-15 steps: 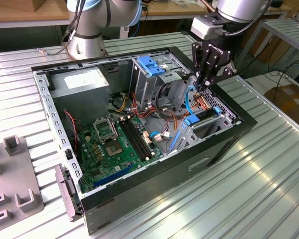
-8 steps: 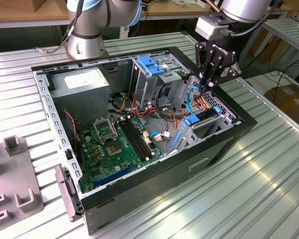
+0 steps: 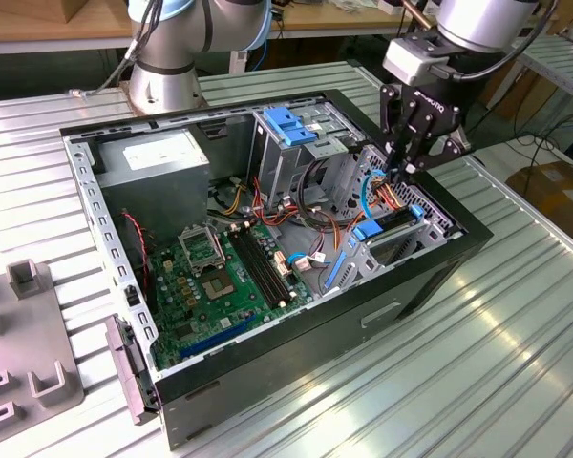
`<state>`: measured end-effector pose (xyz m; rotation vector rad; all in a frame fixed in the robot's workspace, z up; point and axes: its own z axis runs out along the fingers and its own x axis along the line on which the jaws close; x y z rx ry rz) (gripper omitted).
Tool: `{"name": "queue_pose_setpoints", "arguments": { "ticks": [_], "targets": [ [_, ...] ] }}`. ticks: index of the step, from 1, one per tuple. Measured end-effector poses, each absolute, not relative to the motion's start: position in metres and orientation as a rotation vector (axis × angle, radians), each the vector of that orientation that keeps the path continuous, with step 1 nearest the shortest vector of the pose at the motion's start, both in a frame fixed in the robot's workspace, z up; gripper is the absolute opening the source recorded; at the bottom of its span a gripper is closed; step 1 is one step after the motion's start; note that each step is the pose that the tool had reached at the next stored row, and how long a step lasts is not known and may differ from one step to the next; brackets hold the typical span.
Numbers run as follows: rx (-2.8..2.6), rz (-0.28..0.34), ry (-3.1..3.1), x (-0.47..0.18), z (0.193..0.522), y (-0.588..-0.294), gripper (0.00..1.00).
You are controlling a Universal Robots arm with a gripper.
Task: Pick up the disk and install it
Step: 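Insert the second disk wire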
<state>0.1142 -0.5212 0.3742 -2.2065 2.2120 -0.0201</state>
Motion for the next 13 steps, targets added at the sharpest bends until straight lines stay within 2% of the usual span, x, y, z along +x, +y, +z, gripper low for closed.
{"name": "queue_pose_setpoints", "arguments": {
  "ticks": [3, 5, 8, 13],
  "targets": [
    [-2.176, 0.045, 2.183, 0.1142, 0.3736, -0.5281, 0.29],
    [-2.176, 0.044, 2.183, 0.1142, 0.3735, -0.5293, 0.29],
    [-2.191, 0.014, 2.197, 0.1143, 0.3735, -0.5294, 0.29],
    [-2.238, -0.091, 2.242, 0.1142, 0.3735, -0.5294, 0.29]
  ]
}}
